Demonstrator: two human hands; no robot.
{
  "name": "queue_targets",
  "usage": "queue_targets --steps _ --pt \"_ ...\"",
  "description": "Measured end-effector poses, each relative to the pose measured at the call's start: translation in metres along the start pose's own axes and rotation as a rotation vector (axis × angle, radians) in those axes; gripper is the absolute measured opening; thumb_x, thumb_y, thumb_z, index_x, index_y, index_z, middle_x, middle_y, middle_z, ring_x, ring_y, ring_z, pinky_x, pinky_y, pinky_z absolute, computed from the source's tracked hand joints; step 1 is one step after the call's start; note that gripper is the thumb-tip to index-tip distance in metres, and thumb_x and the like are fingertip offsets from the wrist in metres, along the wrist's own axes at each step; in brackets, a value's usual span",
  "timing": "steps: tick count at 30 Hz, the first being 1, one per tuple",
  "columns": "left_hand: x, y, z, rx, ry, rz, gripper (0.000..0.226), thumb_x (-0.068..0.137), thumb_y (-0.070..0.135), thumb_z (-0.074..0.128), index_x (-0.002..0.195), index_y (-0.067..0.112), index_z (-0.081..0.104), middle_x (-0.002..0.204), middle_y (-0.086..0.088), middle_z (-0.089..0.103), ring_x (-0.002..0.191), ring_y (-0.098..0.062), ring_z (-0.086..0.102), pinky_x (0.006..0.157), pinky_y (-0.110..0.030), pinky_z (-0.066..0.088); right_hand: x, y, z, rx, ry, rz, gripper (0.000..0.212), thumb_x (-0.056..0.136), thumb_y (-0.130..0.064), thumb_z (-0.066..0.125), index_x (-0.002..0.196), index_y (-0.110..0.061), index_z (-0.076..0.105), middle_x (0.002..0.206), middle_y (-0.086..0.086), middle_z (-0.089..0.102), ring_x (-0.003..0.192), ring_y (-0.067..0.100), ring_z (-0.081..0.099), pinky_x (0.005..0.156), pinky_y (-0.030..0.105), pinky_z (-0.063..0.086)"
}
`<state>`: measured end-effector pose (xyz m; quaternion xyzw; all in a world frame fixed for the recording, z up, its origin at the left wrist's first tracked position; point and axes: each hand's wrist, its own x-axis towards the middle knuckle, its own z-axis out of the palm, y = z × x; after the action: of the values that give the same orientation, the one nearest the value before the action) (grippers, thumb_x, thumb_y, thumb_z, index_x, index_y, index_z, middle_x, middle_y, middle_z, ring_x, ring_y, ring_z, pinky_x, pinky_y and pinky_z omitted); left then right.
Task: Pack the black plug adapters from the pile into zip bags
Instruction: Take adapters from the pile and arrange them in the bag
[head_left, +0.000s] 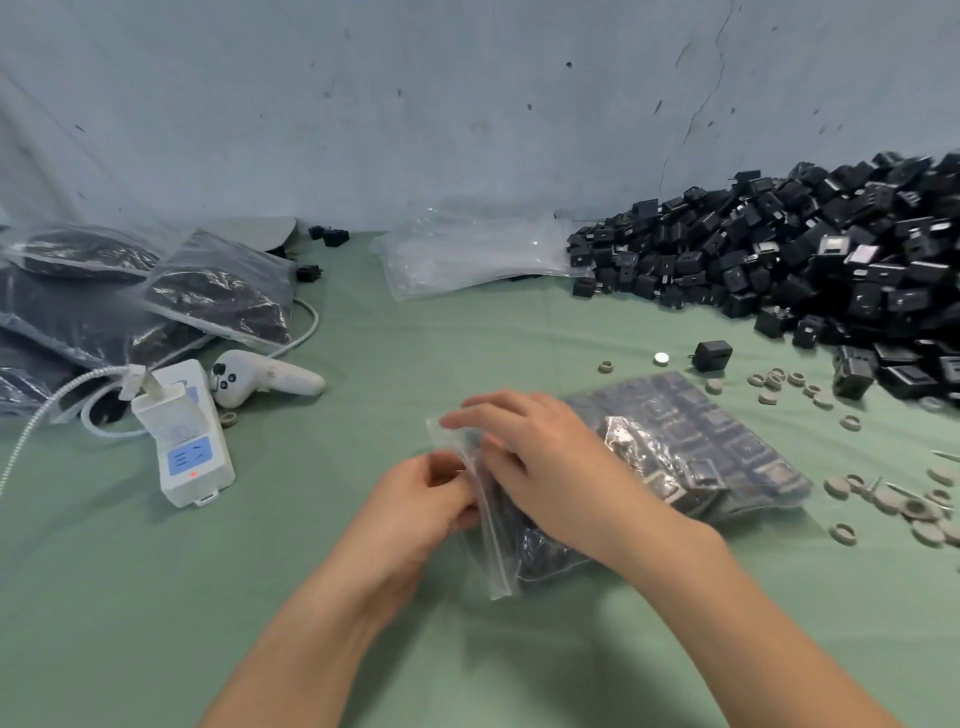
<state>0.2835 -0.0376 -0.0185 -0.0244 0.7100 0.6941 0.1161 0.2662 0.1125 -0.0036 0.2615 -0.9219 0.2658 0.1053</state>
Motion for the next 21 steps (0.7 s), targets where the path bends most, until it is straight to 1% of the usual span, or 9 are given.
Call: queue_targets --steps 3,6,8,9,11,12,15,18,21 --pt "0.002 -0.002 0.003 0.023 0.064 -0.002 0.023 0.098 0.0 0.051 0.08 0.002 0.066 0.074 -0.008 0.073 0.075 -0.018 0.073 0.065 -0.022 0.057 0.001 -0.002 0.008 -0.024 -0.032 -0.013 0.041 0.101 -0.013 0.045 0.133 -0.034 0.059 0.132 -0.009 0.059 0.114 0.013 0.05 0.108 0.03 0.031" --pt "0.001 0.0 0.005 -0.022 0.058 -0.025 0.039 0.103 0.005 0.035 0.083 0.006 0.069 0.081 -0.01 0.075 0.079 -0.022 0.074 0.067 -0.029 0.061 0.002 -0.004 0.009 -0.011 -0.025 -0.024 0.04 0.102 -0.014 0.044 0.135 -0.034 0.057 0.129 -0.008 0.059 0.111 0.015 0.052 0.104 0.027 0.032" --pt "0.002 0.003 0.008 -0.104 0.053 -0.062 0.054 0.105 0.019 0.032 0.072 0.015 0.075 0.081 -0.011 0.075 0.077 -0.023 0.073 0.071 -0.038 0.063 0.002 -0.003 0.008 0.036 -0.008 -0.005 0.043 0.102 -0.012 0.043 0.136 -0.035 0.055 0.129 -0.009 0.059 0.111 0.017 0.053 0.099 0.028 0.037" --pt "0.002 0.004 0.008 -0.12 0.046 -0.077 0.058 0.106 0.031 0.034 0.068 0.02 0.077 0.079 -0.01 0.075 0.075 -0.022 0.072 0.071 -0.04 0.063 0.001 -0.002 0.007 0.085 0.0 0.008 0.045 0.101 -0.01 0.043 0.137 -0.034 0.054 0.128 -0.008 0.059 0.111 0.017 0.054 0.098 0.03 0.041" --pt "0.0 0.005 0.008 -0.076 0.028 -0.071 0.05 0.1 0.05 0.044 0.08 0.018 0.077 0.083 -0.012 0.075 0.076 -0.024 0.072 0.068 -0.037 0.061 -0.001 -0.003 0.005 0.219 0.022 0.028 0.05 0.099 -0.005 0.041 0.139 -0.033 0.053 0.128 -0.008 0.061 0.112 0.012 0.057 0.096 0.032 0.046" --pt "0.0 0.005 0.009 -0.06 0.033 -0.056 0.043 0.097 0.048 0.05 0.089 0.014 0.075 0.087 -0.015 0.075 0.077 -0.025 0.073 0.064 -0.033 0.06 -0.001 -0.002 0.002 0.279 0.036 0.038 0.053 0.097 -0.002 0.04 0.138 -0.033 0.053 0.129 -0.009 0.061 0.114 0.008 0.058 0.098 0.03 0.046" --pt "-0.002 0.003 0.011 -0.124 0.09 -0.033 0.018 0.098 0.019 0.058 0.094 0.006 0.07 0.082 -0.016 0.074 0.066 -0.021 0.072 0.057 -0.025 0.058 -0.002 0.008 -0.01 0.383 0.142 0.113 0.056 0.097 0.003 0.038 0.136 -0.034 0.054 0.126 -0.012 0.063 0.116 0.0 0.056 0.102 0.023 0.044" --pt "-0.003 0.004 0.012 -0.15 0.086 -0.056 0.016 0.1 0.009 0.053 0.098 0.002 0.068 0.083 -0.02 0.075 0.067 -0.024 0.071 0.059 -0.026 0.061 -0.005 0.028 -0.03 0.375 0.269 0.208 0.05 0.1 0.0 0.04 0.135 -0.033 0.054 0.124 -0.015 0.063 0.115 -0.008 0.054 0.101 0.014 0.043" --pt "-0.003 0.006 0.01 -0.182 0.023 -0.081 0.022 0.104 0.012 0.047 0.106 0.0 0.064 0.091 -0.02 0.076 0.075 -0.027 0.074 0.062 -0.027 0.061 -0.014 0.047 -0.046 0.334 0.359 0.289 0.043 0.102 -0.005 0.041 0.132 -0.031 0.057 0.121 -0.015 0.064 0.106 -0.011 0.056 0.087 0.005 0.044"
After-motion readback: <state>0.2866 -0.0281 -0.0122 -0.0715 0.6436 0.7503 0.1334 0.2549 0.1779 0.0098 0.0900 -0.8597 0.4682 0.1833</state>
